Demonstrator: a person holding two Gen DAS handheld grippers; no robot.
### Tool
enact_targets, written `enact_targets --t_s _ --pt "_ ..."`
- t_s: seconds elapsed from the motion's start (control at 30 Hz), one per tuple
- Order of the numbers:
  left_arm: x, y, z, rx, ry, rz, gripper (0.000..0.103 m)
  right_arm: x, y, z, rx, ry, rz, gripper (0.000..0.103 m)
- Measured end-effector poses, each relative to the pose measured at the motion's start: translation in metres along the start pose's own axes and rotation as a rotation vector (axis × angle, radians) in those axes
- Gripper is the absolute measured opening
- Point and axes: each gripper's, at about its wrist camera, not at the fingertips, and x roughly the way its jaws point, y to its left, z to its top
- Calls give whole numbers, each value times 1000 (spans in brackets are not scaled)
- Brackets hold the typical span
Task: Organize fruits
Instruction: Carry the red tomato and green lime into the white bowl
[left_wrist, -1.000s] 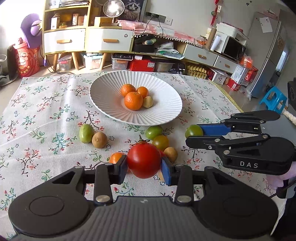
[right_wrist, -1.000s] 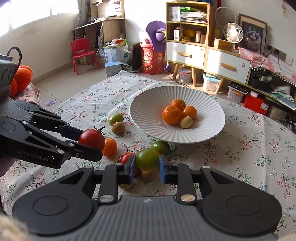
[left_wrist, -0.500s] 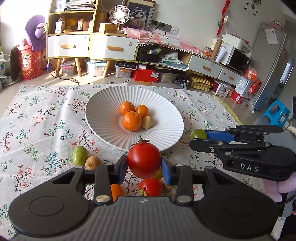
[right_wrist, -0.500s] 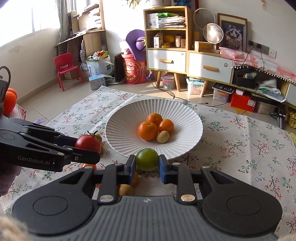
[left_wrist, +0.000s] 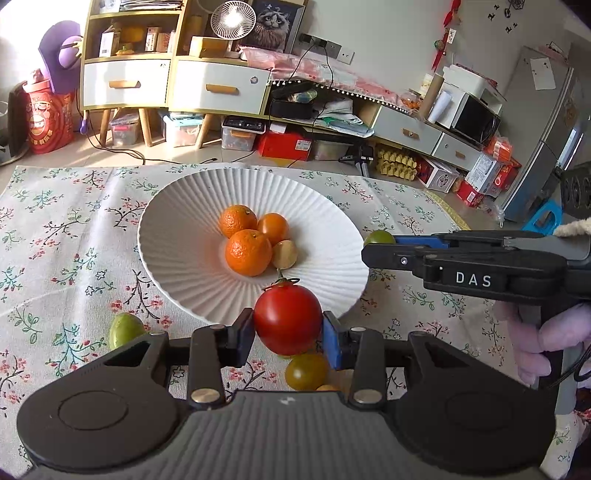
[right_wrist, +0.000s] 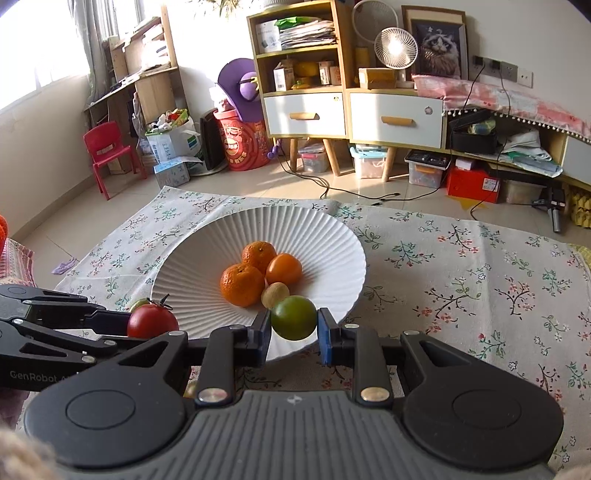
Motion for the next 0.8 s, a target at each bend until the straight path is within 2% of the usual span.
enact_targets --t_s 0.37,0.8 --pt "31 -2 12 0 6 -3 32 33 -4 8 8 34 -11 24" --pt "42 -6 16 14 8 -9 32 44 -4 13 -22 42 5 24"
